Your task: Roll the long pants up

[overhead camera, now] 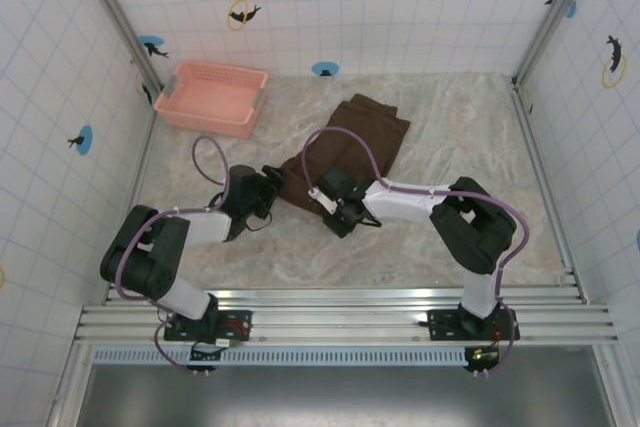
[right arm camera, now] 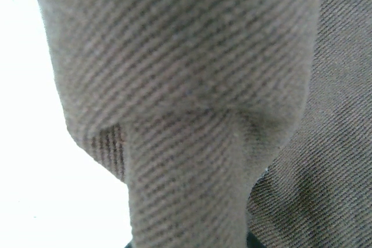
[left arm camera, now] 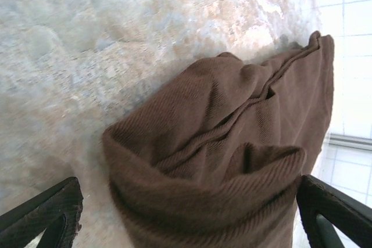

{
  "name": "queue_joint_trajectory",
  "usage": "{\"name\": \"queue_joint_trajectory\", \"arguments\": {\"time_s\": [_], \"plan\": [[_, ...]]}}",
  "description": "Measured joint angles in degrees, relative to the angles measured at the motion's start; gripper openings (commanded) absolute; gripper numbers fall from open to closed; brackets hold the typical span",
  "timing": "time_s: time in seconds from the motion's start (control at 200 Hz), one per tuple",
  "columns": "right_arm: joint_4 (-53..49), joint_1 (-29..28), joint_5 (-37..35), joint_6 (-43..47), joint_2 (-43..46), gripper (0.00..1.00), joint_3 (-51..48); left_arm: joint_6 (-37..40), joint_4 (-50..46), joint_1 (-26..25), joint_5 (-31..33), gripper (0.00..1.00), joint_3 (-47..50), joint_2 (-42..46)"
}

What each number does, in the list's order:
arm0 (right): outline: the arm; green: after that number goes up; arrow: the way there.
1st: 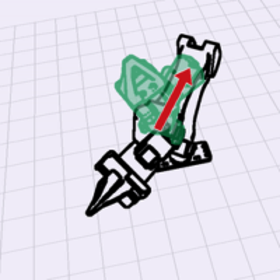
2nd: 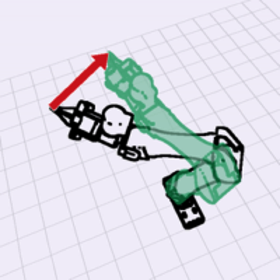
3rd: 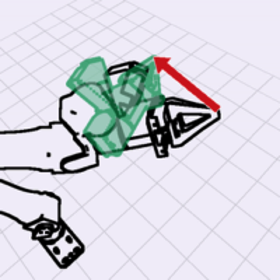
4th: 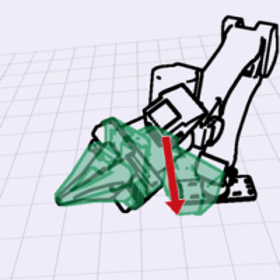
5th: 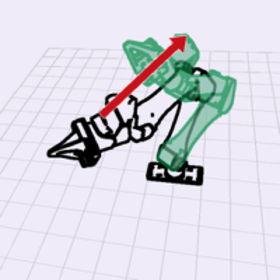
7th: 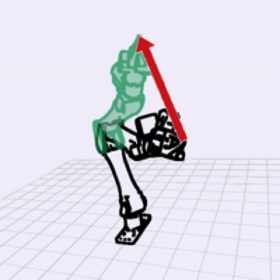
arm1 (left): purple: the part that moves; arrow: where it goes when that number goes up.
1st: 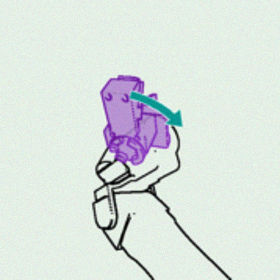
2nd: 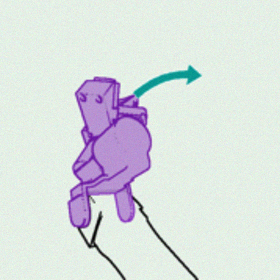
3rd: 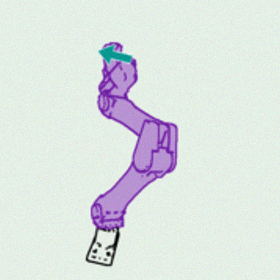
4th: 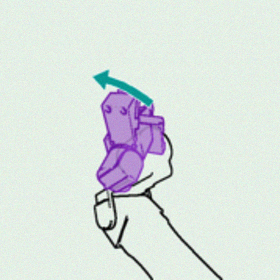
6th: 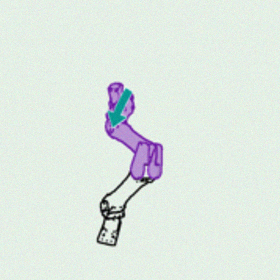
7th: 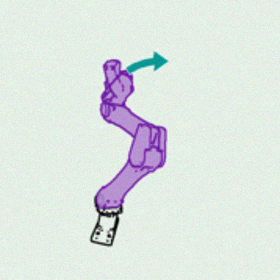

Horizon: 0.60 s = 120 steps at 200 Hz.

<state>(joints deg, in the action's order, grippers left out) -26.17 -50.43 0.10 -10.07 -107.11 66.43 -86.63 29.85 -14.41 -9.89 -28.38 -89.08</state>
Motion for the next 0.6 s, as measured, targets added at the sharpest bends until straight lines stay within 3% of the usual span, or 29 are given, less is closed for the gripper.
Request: {"name": "queue_joint_trajectory", "arguments": {"time_s": [0.2, 0.26, 0.34, 0.38, 0.42, 0.47, 0.6], "plan": [[-0.61, -0.33, -0.44, 0.28, 0.00, 0.00, 0.17, -0.87, 8.85, -0.79, 0.55, 0.93, 0.00, -4.83], [-0.74, -0.35, -0.46, 0.42, 0.00, 0.00, 0.20, -0.98, 10.36, -1.11, 0.81, 0.88, 0.02, -5.73], [-0.87, -0.35, -0.42, 0.52, 0.02, 0.00, 0.26, -1.22, 11.17, -1.57, 1.31, 0.70, 0.13, -6.64], [-1.03, -0.35, -0.46, 0.57, 0.00, 0.00, 0.28, -1.03, 11.08, -1.77, 1.40, 0.56, 0.17, -7.08], [-1.16, -0.37, -0.46, 0.63, 0.02, 0.00, 0.28, -1.03, 11.02, -1.88, 1.46, 0.38, 0.20, -7.39], [-1.25, -0.37, -0.48, 0.68, 0.02, 0.00, 0.31, -0.79, 10.49, -1.88, 1.53, 0.00, 0.22, -7.80], [-1.31, -0.37, -0.44, 0.70, 0.02, 0.00, 0.33, 1.14, 7.96, -1.99, 0.24, 0.00, -0.55, -8.83]]}}
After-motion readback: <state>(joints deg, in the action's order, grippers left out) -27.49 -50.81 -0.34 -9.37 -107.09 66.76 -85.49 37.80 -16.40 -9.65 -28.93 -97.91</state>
